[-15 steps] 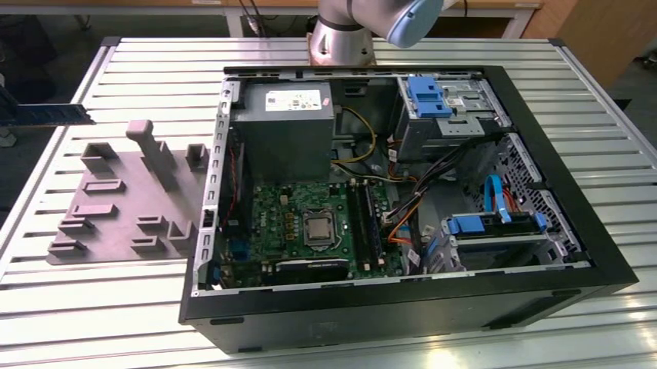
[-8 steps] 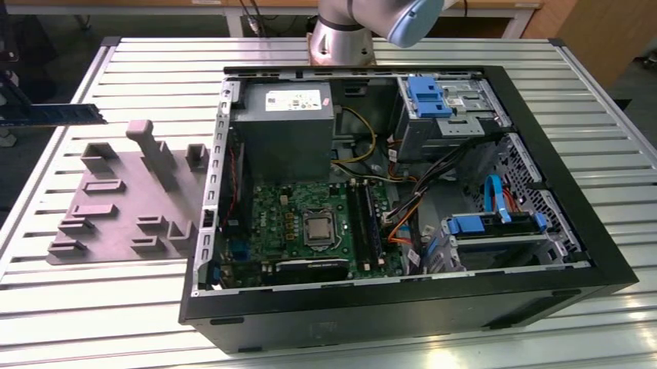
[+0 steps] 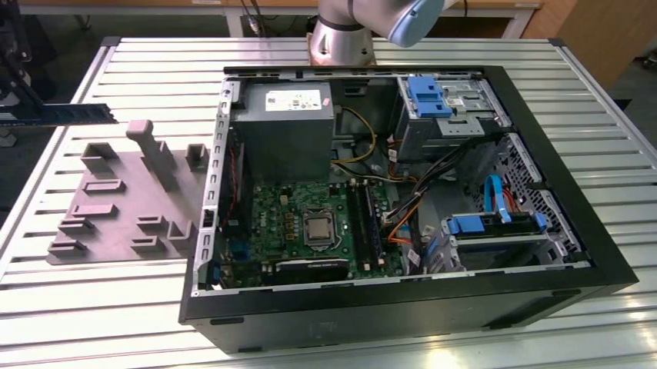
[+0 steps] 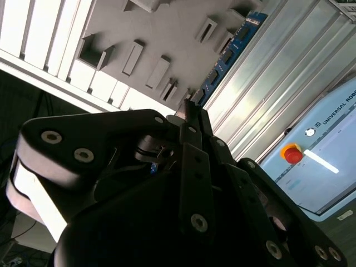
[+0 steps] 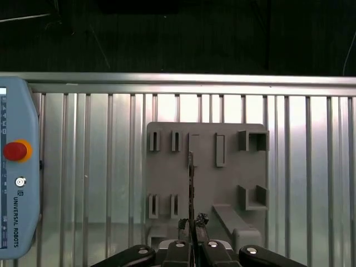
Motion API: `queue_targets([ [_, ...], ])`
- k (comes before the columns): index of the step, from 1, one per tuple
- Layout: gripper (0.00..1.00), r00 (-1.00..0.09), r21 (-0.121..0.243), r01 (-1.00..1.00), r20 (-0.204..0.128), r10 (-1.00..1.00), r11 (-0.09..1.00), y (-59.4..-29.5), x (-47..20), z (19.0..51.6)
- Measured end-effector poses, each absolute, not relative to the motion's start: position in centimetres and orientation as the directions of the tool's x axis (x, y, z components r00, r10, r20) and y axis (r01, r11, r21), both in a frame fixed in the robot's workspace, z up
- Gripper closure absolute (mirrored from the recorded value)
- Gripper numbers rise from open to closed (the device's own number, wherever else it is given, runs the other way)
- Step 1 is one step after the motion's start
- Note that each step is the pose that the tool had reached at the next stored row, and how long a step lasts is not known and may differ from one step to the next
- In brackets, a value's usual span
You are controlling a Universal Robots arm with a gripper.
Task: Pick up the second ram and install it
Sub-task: 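Pick up the second ram and move it above second insertion slot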
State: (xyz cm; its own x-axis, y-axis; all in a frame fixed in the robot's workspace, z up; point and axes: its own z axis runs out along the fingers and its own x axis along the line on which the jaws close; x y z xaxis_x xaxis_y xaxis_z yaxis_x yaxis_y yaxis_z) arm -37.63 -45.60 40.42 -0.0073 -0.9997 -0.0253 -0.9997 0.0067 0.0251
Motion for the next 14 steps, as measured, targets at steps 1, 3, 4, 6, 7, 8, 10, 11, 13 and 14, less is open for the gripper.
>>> queue_targets([
  [1, 0.86, -0.007, 0.025, -1.0, -0.025, -1.0, 0.007, -45.6, -37.5, 40.4],
  [3, 0.86, -0.007, 0.025, -1.0, -0.025, -1.0, 0.007, -45.6, -37.3, 40.4],
  [4, 0.86, -0.007, 0.025, -1.0, -0.025, -1.0, 0.007, -45.6, -37.2, 40.4],
  [6, 0.86, -0.007, 0.025, -1.0, -0.025, -1.0, 0.007, -45.6, -37.0, 40.4],
  [7, 0.86, -0.007, 0.025, -1.0, -0.025, -1.0, 0.007, -45.6, -36.9, 40.4],
  [8, 0.86, -0.007, 0.025, -1.0, -0.025, -1.0, 0.007, -45.6, -36.7, 40.4],
  [10, 0.86, -0.007, 0.025, -1.0, -0.025, -1.0, 0.007, -45.6, -36.5, 40.4],
  [11, 0.86, -0.007, 0.025, -1.0, -0.025, -1.0, 0.007, -45.6, -36.4, 40.4],
  [13, 0.86, -0.007, 0.025, -1.0, -0.025, -1.0, 0.007, -45.6, -36.2, 40.4],
  [14, 0.86, -0.007, 0.025, -1.0, -0.025, -1.0, 0.007, -45.6, -36.1, 40.4],
])
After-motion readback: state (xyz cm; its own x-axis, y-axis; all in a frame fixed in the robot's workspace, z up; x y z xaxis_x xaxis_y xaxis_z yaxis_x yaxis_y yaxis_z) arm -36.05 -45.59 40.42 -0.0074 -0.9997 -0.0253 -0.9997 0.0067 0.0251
